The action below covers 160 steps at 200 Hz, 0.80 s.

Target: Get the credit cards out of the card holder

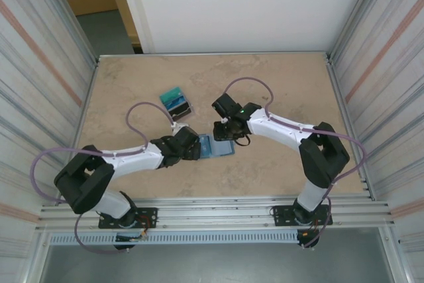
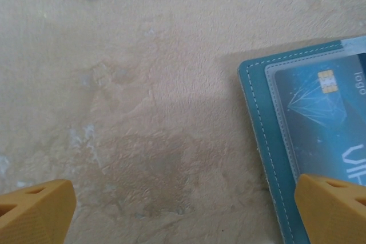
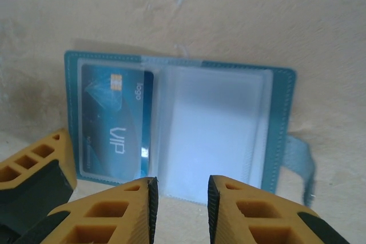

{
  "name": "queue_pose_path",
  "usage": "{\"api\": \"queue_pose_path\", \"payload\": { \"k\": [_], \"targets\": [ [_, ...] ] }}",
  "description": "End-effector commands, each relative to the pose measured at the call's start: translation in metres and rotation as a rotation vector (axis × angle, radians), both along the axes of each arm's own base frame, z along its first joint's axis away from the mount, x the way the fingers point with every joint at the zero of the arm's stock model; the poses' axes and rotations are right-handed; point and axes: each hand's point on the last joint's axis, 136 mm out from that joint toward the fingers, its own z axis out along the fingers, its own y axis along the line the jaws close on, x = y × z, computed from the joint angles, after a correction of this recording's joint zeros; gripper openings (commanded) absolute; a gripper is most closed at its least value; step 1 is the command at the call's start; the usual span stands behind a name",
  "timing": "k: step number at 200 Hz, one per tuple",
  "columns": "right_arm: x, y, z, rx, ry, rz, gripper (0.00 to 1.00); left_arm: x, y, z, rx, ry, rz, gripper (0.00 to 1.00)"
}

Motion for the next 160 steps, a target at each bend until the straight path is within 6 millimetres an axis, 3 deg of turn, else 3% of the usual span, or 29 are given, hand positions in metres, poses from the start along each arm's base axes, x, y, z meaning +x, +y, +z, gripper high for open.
{"api": "queue_pose_path", "payload": {
  "k": [1, 62, 160],
  "targets": [
    [-0.003, 0.013, -0.001, 0.019, 0.028, -0.006, 0.31, 0.008, -0.002, 0.001, -0.041, -0.001, 0.056, 0.99],
    [-0.013, 0.035, -0.010, 0.046, 0.063, 0.026, 0.30, 0.015, 0.001, -0.005, -0.052, 0.011, 0.075, 0.98],
    [-0.017, 0.044, -0.024, 0.034, 0.098, 0.038, 0.31, 0.009, 0.013, -0.019, -0.079, 0.063, 0.134, 0.99]
  ]
}}
